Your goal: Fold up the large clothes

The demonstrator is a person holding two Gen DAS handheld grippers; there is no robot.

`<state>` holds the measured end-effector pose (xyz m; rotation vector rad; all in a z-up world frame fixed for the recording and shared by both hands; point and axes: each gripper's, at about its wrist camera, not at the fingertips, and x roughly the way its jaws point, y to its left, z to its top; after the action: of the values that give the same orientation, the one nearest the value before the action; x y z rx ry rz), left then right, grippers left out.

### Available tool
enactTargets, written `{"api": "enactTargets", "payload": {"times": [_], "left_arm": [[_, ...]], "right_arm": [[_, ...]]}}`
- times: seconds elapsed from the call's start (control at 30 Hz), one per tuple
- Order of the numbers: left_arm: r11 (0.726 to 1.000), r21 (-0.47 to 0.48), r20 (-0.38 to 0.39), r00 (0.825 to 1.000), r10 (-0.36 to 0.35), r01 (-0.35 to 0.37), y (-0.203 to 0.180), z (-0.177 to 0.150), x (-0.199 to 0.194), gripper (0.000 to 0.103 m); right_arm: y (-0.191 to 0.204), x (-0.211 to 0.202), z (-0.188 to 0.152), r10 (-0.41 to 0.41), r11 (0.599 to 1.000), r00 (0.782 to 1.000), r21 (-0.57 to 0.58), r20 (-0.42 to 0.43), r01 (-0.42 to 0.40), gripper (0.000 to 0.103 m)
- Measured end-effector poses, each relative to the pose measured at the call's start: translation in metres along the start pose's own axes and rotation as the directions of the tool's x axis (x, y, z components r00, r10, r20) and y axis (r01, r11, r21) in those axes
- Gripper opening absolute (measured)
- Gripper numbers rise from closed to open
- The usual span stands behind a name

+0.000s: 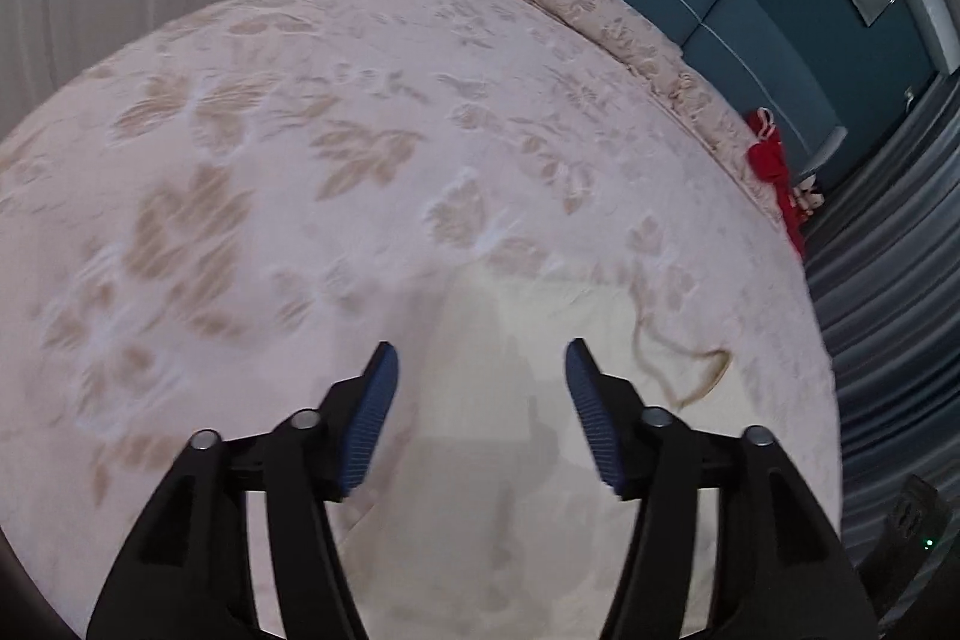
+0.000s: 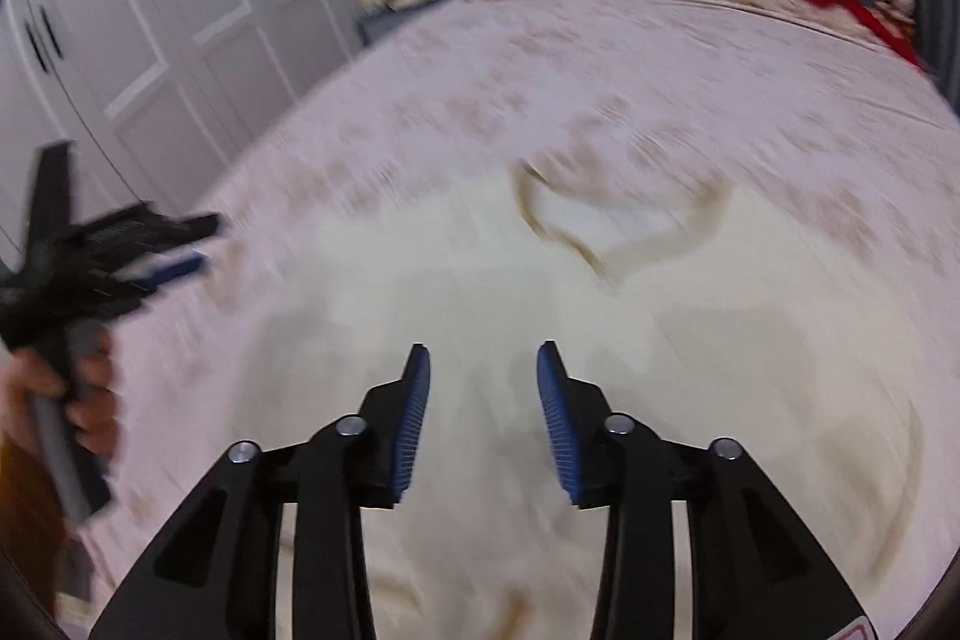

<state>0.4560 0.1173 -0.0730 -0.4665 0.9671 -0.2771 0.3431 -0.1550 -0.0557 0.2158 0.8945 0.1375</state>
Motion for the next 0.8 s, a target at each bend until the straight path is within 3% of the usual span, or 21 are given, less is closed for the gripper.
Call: {"api": "enactTargets", "payload": {"times": [0.13,0.3,0.43,0.47,0.5,0.67,0.8], "left_arm": [[1.000,-0.021,-0.131,0.991,-0.020,0.017,-0.006,0.022,0.068,0.059],[0.997,-0.002,-0.186,0.979,0.081,-0.082,0.002,0.011,0.121,0.049],[0.995,0.007,-0.151,0.984,0.099,-0.099,0.010,0.006,0.126,0.026],[0.995,0.017,-0.141,0.985,0.099,-0.098,0.011,0.006,0.125,0.023],[0.994,0.032,-0.129,0.986,0.104,-0.101,0.010,0.006,0.124,0.018],[0.988,0.062,-0.032,0.989,0.142,-0.140,0.008,0.005,0.110,0.010],[0.986,0.049,-0.033,0.986,0.163,-0.161,0.018,-0.002,0.126,0.011]], "right_arm": [[0.001,0.064,0.047,0.017,0.999,0.998,0.029,-0.059,-0.015,0.043],[-0.027,0.135,0.070,-0.049,0.988,0.993,0.142,-0.106,0.064,0.044],[-0.042,0.177,0.063,-0.008,0.977,0.983,0.208,-0.186,0.048,0.042],[-0.039,0.180,0.062,-0.020,0.981,0.982,0.186,-0.185,0.055,0.029],[-0.032,0.179,0.062,-0.026,0.987,0.984,0.149,-0.178,0.053,0.007],[-0.031,0.150,0.066,-0.023,0.996,0.999,0.088,-0.036,0.027,0.004],[-0.050,0.182,0.048,-0.036,0.991,0.994,0.128,-0.106,0.050,0.003]]}}
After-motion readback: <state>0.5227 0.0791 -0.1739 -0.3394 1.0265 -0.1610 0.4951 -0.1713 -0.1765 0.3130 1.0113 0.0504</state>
